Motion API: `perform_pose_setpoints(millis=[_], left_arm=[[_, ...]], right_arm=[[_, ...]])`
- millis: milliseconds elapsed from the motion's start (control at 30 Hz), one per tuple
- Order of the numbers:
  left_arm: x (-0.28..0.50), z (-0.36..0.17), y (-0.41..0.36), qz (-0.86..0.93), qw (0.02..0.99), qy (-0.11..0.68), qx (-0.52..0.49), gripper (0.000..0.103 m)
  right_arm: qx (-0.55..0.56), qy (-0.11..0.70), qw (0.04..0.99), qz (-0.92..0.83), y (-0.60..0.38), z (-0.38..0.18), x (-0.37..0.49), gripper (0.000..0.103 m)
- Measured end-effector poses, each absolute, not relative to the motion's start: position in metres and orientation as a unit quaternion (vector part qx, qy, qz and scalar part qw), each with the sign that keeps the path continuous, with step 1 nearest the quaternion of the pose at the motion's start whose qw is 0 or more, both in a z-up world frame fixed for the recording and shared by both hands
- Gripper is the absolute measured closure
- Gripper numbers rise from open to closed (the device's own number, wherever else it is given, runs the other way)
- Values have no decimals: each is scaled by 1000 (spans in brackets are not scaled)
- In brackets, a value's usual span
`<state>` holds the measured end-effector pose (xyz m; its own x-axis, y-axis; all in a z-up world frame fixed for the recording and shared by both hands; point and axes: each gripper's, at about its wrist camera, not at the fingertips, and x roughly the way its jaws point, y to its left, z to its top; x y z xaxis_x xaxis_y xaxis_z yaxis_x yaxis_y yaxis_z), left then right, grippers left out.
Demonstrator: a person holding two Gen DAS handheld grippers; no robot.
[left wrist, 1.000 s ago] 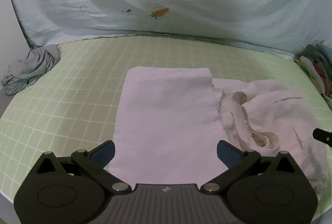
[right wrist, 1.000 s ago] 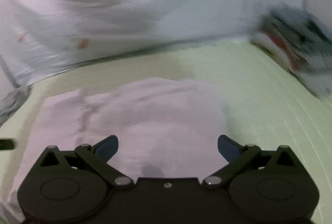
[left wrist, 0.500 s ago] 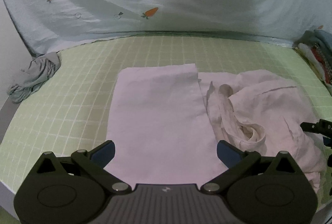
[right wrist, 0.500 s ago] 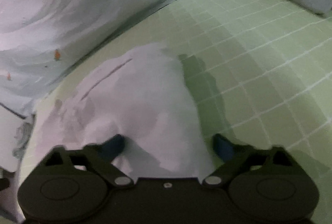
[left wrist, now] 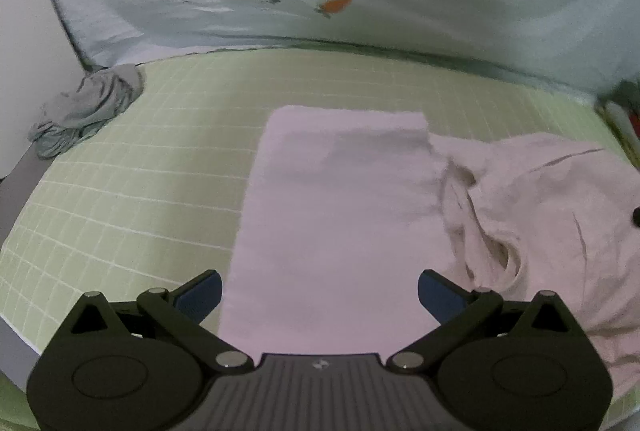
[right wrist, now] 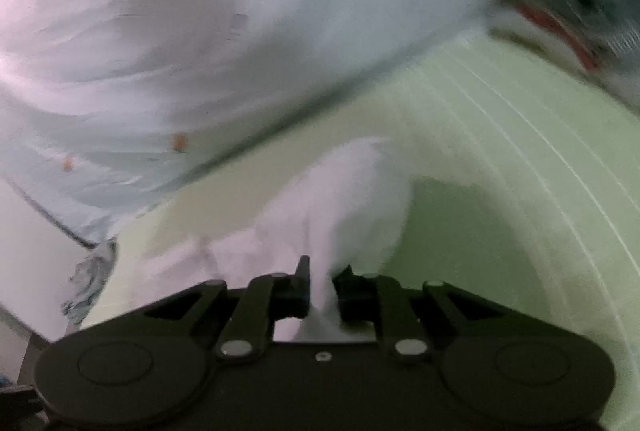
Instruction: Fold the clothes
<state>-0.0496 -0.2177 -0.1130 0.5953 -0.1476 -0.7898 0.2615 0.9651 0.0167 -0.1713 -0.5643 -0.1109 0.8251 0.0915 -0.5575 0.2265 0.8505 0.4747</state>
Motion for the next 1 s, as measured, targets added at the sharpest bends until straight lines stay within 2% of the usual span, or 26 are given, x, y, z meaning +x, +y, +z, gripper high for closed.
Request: perform_pose_setpoints(millis=[133, 300, 433, 633, 700, 767, 833, 867, 933, 1000], left_arm=[[-42, -114, -183, -109, 893, 434, 47, 0], [-34, -117, -136, -92, 892, 441, 26, 0], [-28, -117, -103, -85, 893, 441, 22, 0], [-15, -120, -61, -86, 897, 432, 34, 0], [-9, -120, -52, -88, 899, 426, 42, 0], [-2, -120, -48, -95, 898, 429, 39, 0], [5, -120, -47, -107, 895, 431, 36, 0], [8, -120, -49, -116, 894, 432, 35, 0], [12, -120, -57, -132, 892, 431, 33, 0], [18, -120, -68, -157, 887, 433, 27, 0]], right_arm=[[232, 275, 933, 6, -505, -78, -152, 90], [194, 289, 936, 57, -421, -76, -114, 90], [171, 334, 924, 80, -352, -106, -80, 88], [121, 416, 900, 54, -282, -179, -40, 82], [121, 414, 901, 45, -274, -181, -40, 74], [163, 408, 896, 58, -279, -168, -43, 54], [210, 398, 890, 70, -289, -156, -47, 44], [225, 386, 892, 64, -296, -148, -53, 33], [245, 354, 902, 39, -312, -132, -67, 18], [255, 323, 911, 7, -328, -120, -83, 14]])
